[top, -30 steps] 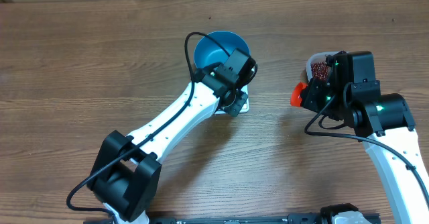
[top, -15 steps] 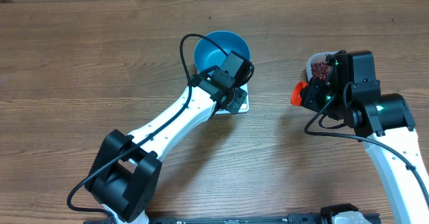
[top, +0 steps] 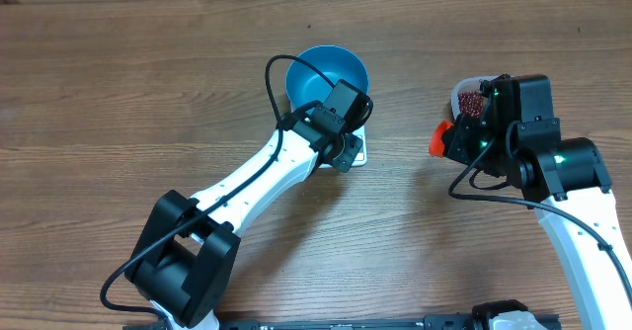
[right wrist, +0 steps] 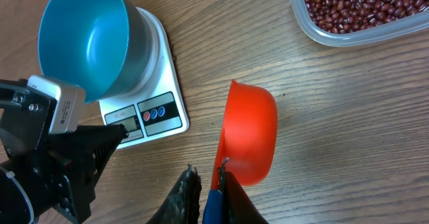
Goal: Scoop item into bowl and weigh 150g on scale
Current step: 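Move the left gripper down to the scale's front buttons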
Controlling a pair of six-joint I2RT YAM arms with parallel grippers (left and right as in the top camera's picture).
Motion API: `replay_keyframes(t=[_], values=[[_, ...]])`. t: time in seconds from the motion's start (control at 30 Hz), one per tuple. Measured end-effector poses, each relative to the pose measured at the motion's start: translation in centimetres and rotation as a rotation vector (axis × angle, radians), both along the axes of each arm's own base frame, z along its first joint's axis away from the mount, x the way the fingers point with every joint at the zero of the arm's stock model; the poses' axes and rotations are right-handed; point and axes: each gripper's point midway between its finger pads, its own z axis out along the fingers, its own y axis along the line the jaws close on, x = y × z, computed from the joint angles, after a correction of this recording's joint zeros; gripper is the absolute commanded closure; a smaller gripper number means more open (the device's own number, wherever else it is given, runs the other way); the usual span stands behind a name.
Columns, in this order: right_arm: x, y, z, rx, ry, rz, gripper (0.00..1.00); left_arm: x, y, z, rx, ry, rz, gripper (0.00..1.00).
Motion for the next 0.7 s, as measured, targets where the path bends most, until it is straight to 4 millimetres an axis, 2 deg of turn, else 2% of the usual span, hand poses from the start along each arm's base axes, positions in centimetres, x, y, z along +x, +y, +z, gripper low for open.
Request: replay_keyframes(t=[0.2, 0.4, 0.7], values=[[0.0, 0.0, 0.0, 0.0, 0.0, 0.0, 0.89, 0.4, -0.3, -0.1, -0.018, -0.024, 0.0, 0.96], [0.0, 0.0, 0.0, 0.0, 0.0, 0.0, 0.88, 0.1, -0.1, -1.3, -0.018, -0.024, 0.001, 0.96], [0.0, 0.0, 0.0, 0.0, 0.0, 0.0, 0.89, 0.6, -0.4, -1.0, -0.034, -0.046, 0.001, 0.96]])
